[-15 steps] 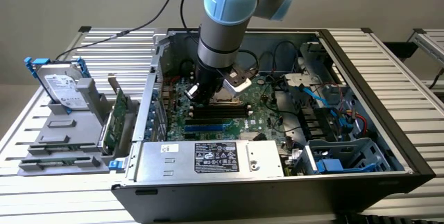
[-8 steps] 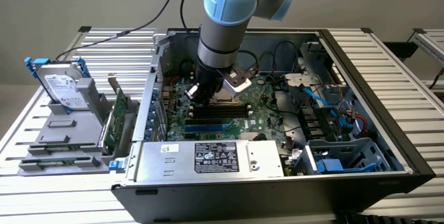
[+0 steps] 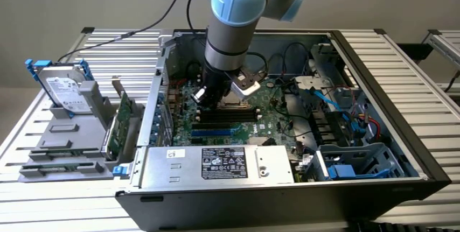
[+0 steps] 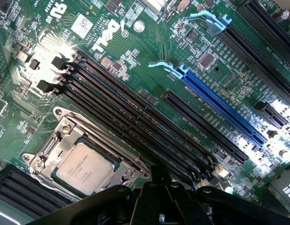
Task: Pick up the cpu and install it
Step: 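Install the second cpu locking lever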
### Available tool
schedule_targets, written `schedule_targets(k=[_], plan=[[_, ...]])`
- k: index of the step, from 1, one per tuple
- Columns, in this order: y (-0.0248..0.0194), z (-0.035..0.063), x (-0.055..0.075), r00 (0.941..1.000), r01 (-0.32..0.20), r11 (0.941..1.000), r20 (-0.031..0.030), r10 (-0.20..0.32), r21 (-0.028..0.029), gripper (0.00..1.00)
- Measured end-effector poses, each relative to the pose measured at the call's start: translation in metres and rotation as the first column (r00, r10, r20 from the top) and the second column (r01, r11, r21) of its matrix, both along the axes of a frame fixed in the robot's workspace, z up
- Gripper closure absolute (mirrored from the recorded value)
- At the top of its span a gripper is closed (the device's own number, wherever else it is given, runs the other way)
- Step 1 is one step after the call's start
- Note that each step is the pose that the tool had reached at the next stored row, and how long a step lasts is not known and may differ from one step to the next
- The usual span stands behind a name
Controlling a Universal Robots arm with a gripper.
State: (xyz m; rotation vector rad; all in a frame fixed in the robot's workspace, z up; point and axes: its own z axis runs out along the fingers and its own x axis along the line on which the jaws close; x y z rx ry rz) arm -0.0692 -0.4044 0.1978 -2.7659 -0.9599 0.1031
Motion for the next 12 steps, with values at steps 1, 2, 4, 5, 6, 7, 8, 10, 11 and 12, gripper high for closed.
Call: schedule_targets(k=[1, 2, 4, 5, 6, 7, 8, 10, 11, 12], plan=[[0.0003, -0.0001, 0.0, 1.0, 0.0, 1.0, 0.0, 0.0, -0.0016, 0.89], [0.0005, -0.0002, 0.0, 1.0, 0.0, 1.0, 0.0, 0.0, -0.0027, 0.89], [0.0011, -0.0005, 0.0, 1.0, 0.001, 1.0, 0.0, -0.001, -0.0051, 0.89], [0.0014, -0.0005, 0.0, 1.0, 0.001, 1.0, 0.0, -0.001, -0.0059, 0.89], [0.0017, -0.0006, 0.0, 1.0, 0.001, 1.0, 0.0, -0.001, -0.0061, 0.89], [0.002, -0.0008, 0.0, 1.0, 0.001, 1.0, 0.0001, -0.001, -0.0063, 0.89], [0.0023, -0.001, 0.0, 1.0, 0.001, 1.0, 0.0001, -0.001, -0.0065, 0.89], [0.0029, -0.0014, 0.0, 1.0, 0.002, 1.0, 0.0, -0.002, -0.0082, 0.89], [0.0032, -0.0016, 0.0, 1.0, 0.002, 1.0, -0.0001, -0.002, -0.0097, 0.89], [0.0035, -0.0019, 0.0, 1.0, 0.002, 0.9999, -0.0002, -0.002, -0.0113, 0.89]])
